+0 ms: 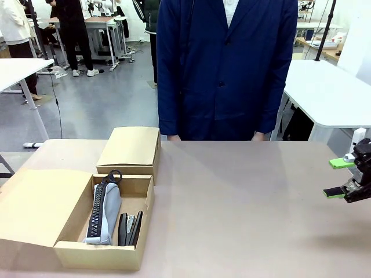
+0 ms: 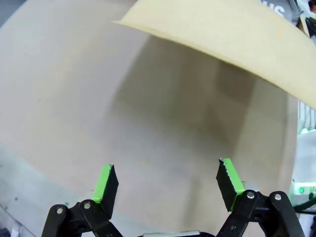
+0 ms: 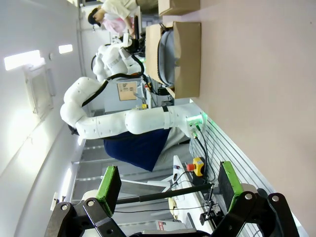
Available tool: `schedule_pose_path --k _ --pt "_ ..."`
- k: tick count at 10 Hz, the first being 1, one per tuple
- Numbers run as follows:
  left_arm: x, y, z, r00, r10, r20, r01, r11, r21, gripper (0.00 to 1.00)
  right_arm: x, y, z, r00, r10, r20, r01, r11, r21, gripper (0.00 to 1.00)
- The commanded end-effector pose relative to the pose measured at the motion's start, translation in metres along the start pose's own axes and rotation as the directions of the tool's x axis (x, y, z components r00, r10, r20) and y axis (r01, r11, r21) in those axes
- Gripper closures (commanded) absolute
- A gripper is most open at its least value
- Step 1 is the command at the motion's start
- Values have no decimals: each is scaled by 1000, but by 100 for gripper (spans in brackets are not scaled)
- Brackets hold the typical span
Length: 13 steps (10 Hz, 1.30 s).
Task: Place items inside the box.
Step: Close the lid of the Mailer Box closest to the robot.
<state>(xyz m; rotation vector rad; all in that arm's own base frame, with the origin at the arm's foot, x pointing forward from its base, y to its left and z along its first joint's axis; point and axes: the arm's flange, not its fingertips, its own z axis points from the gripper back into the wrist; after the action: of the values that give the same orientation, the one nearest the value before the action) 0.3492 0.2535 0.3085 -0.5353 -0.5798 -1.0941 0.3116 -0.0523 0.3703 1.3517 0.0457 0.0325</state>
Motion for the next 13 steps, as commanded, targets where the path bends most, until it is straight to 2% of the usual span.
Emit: schedule_pose_path --k 1,3,5,7,9,11,12,13 --pt "10 -11 -16 999 -19 26 21 998 -66 0 0 6 1 1000 -17 5 17 1000 16 0" --pt "20 -28 -44 996 -56 67 66 983 -170 0 0 6 1 1000 -17 5 17 1000 16 0" --pt "31 -41 -62 975 -55 216 109 963 -247 0 0 6 1 1000 -17 5 17 1000 16 0" --pt "42 -46 -53 913 -5 408 116 961 -249 0 0 6 1 1000 -17 5 17 1000 16 0" --pt "59 -62 -40 831 9 556 165 951 -263 0 0 6 1 1000 -17 5 17 1000 16 0" --pt "88 -85 -47 765 -22 644 253 929 -269 0 0 6 1 1000 -17 5 17 1000 16 0" --pt "105 -92 -64 752 -16 659 285 909 -303 0 0 6 1 1000 -17 5 17 1000 16 0" --pt "124 -100 -82 752 -41 658 296 913 -281 0 0 6 1 1000 -17 5 17 1000 16 0"
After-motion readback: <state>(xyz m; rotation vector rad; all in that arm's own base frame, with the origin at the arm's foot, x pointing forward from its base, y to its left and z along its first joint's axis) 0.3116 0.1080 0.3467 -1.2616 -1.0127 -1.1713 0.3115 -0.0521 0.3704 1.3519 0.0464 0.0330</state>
